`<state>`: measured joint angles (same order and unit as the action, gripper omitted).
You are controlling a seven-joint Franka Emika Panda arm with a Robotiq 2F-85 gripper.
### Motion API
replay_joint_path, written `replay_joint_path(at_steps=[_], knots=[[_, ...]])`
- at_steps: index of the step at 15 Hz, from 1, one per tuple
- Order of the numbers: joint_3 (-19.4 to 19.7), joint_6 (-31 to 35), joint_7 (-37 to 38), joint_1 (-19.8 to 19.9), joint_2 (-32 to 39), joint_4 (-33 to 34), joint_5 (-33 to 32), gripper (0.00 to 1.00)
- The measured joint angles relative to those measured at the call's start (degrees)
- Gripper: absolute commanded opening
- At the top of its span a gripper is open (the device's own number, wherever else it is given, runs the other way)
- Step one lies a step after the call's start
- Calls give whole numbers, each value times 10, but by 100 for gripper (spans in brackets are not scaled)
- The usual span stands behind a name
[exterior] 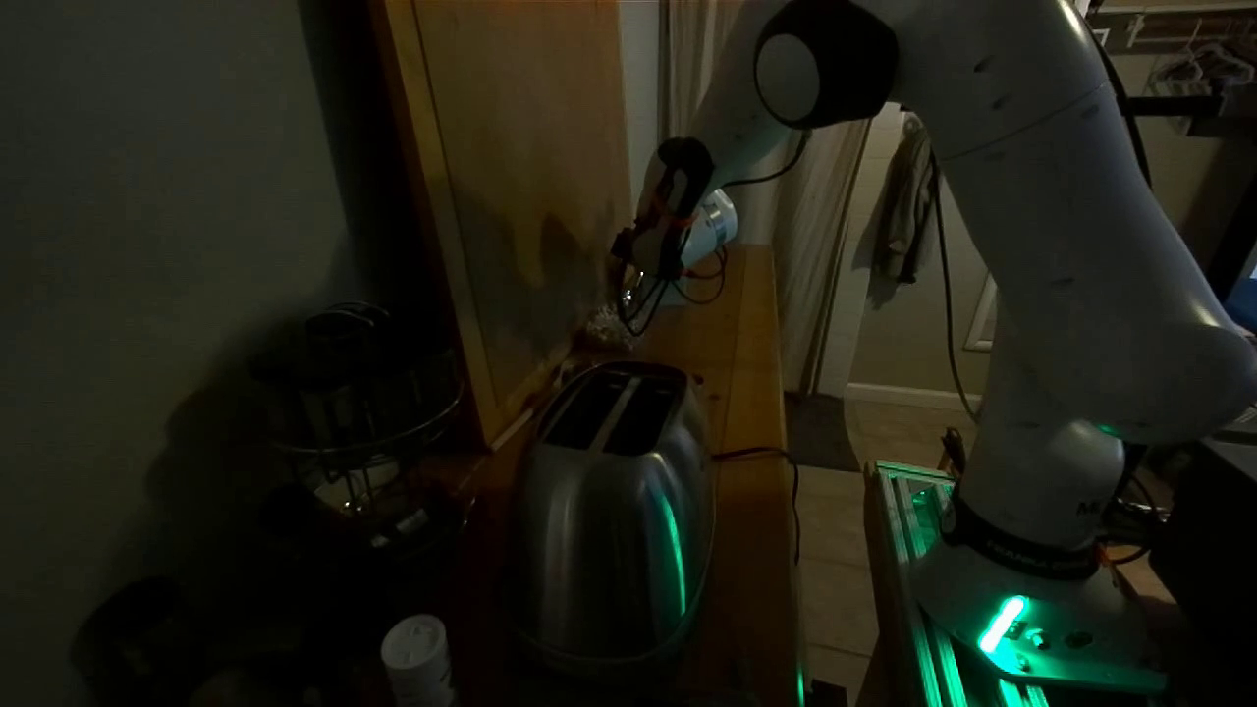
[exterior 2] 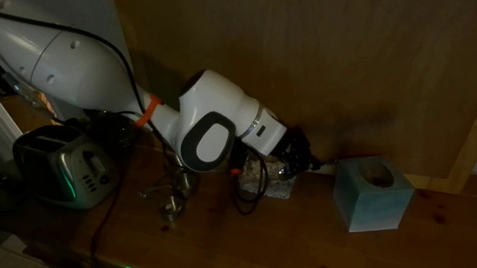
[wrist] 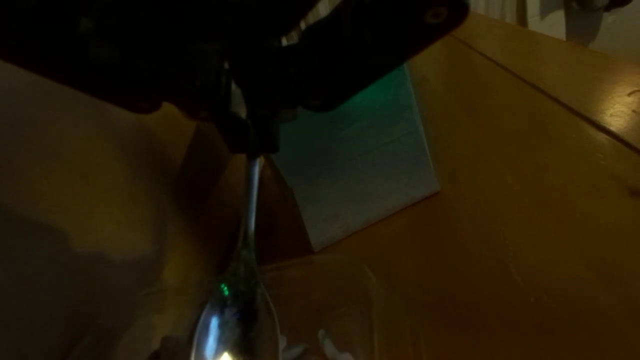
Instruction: Use the silver spoon to put some of the contents of the clear lunchbox into the middle silver pot on the left
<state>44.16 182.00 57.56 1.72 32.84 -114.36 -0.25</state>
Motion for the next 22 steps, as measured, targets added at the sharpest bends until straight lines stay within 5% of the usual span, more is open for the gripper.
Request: replay_joint_path(at_steps=[11,22], knots=[[9,-10,-18,-27,27,-14,40,2],[11,-93,-35,-36,20,7,72,2]])
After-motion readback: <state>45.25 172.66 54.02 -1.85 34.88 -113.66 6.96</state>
